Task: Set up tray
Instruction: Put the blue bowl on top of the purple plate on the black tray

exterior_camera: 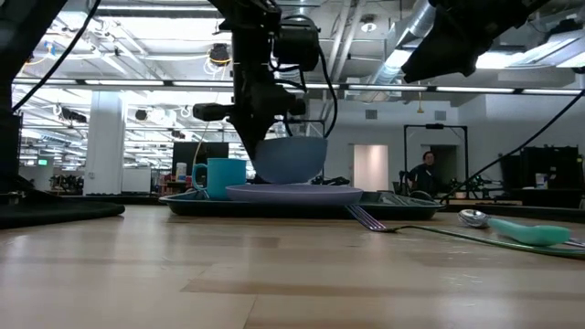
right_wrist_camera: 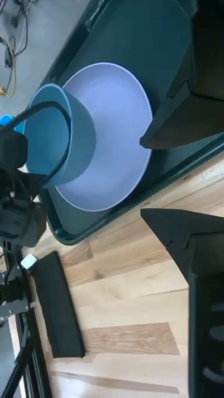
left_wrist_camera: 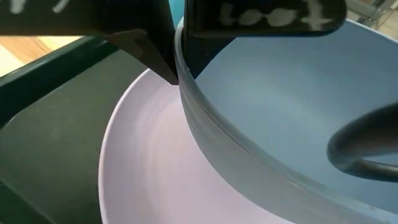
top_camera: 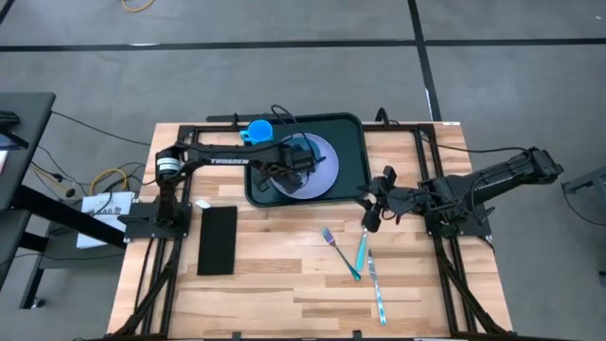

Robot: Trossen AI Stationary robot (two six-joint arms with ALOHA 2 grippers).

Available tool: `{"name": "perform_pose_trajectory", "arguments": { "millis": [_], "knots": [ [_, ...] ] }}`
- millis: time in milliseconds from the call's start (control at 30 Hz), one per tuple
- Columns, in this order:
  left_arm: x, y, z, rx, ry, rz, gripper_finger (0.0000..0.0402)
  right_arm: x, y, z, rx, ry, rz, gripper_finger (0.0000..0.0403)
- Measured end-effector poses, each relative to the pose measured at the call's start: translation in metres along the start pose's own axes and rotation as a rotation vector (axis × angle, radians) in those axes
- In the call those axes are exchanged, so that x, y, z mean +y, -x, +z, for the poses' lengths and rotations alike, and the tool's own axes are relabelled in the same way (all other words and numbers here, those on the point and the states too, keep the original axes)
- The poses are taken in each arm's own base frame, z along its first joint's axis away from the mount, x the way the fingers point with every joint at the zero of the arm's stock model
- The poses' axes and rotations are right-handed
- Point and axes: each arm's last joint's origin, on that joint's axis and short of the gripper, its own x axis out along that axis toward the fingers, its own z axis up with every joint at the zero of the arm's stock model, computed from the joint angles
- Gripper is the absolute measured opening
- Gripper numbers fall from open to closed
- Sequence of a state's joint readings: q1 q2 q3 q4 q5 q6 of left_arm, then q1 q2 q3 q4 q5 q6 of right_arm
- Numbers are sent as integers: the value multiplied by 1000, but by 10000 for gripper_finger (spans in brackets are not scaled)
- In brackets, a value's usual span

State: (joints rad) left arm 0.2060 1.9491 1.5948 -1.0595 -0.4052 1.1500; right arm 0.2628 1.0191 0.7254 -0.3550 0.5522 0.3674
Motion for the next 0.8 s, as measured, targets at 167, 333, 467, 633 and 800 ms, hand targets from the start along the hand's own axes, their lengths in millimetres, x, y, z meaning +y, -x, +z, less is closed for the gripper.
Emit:
{"name": "perform_pose_trajectory", "arguments": {
  "millis": [167, 333, 467, 633, 800],
  "knots": [
    [0, 0, 1, -18, 2, -7, 0, 0, 0, 0, 0, -8, -1, 154],
    [0, 0, 1, -30, 32, -12, 0, 0, 0, 0, 0, -8, -1, 154],
    [-1, 0, 1, -27, 38, -14, 0, 0, 0, 0, 0, -9, -1, 154],
    [-1, 1, 2, -26, 34, -15, 0, 0, 0, 0, 1, -10, 0, 154],
    [-2, 1, 2, -36, 34, -20, 0, 0, 0, 0, 1, -10, 0, 154]
  ]
}}
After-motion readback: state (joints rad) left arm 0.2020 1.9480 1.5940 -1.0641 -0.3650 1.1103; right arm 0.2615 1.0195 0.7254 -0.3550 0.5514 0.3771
